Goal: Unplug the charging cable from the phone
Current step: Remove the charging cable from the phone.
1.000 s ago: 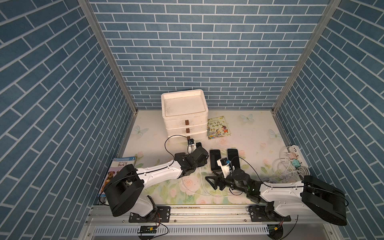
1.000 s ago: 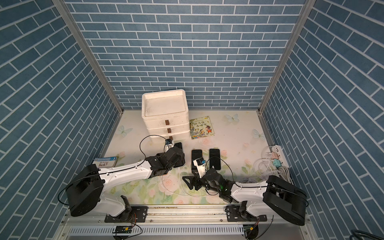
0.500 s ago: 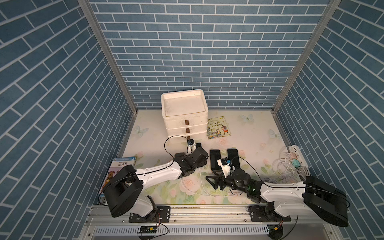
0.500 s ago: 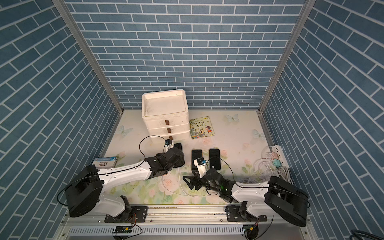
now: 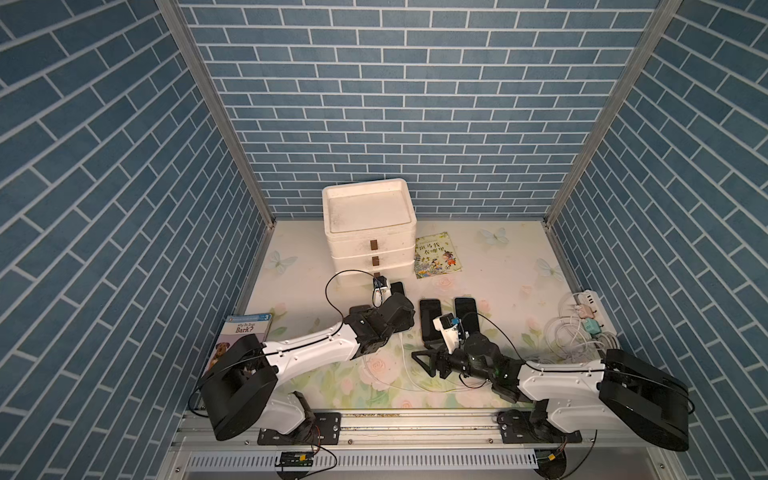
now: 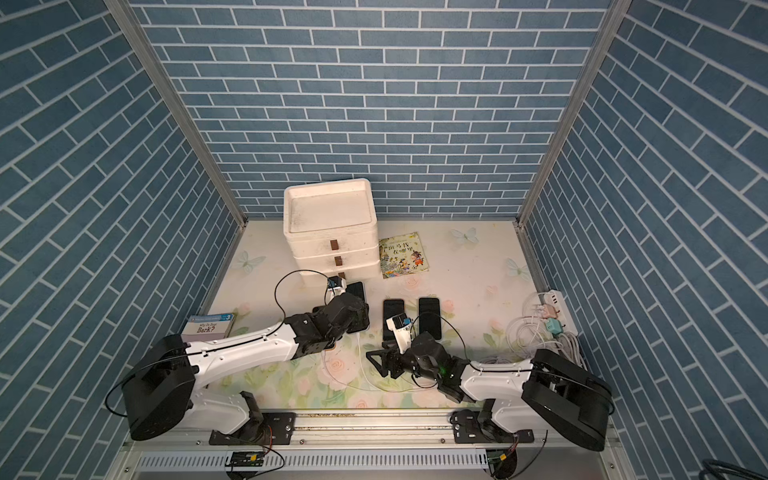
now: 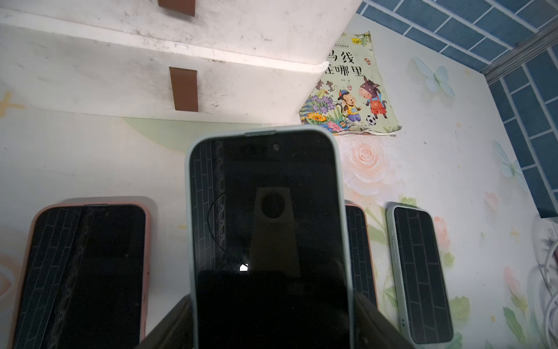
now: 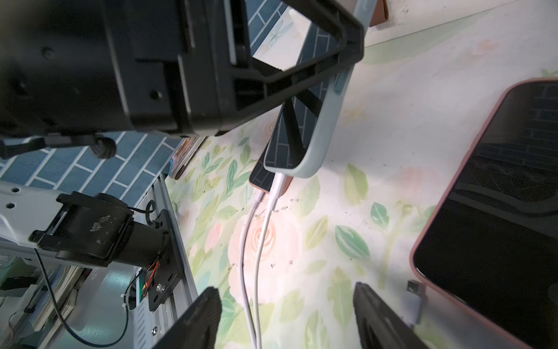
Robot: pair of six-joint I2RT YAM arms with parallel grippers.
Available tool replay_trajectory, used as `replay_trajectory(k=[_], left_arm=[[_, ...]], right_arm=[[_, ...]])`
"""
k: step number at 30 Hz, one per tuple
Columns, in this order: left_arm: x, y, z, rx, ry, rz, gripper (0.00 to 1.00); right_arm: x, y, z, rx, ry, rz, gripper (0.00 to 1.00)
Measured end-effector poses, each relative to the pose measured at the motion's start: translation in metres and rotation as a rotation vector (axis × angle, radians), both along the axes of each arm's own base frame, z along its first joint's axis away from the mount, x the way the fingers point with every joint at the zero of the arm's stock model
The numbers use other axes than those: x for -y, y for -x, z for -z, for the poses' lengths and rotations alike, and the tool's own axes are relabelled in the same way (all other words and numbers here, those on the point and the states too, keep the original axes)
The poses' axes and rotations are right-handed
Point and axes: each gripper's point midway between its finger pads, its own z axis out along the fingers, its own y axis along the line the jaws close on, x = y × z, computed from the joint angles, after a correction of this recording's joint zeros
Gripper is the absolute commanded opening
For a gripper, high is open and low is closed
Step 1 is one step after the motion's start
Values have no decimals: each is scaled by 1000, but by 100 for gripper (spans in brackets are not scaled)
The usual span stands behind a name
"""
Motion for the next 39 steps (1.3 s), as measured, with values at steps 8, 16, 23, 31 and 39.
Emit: replay_trajectory(k=[8, 16, 23, 31, 39], left_arm=[[2, 0, -3, 6, 14, 5, 0], [3, 0, -4, 9, 22, 8, 0], [3, 1, -4, 8, 26, 11, 0], [3, 1, -4, 10, 31, 12, 0], [3, 1, -10, 20, 45, 10, 0]], right_arm=[[-17, -1, -6, -11, -17, -27, 65], [-26, -3, 0, -30, -15, -33, 53], [-32, -4, 2, -41, -23, -45, 44], [-40, -6, -2, -36, -40, -55, 41], [-42, -5, 5, -61, -34, -54, 27]])
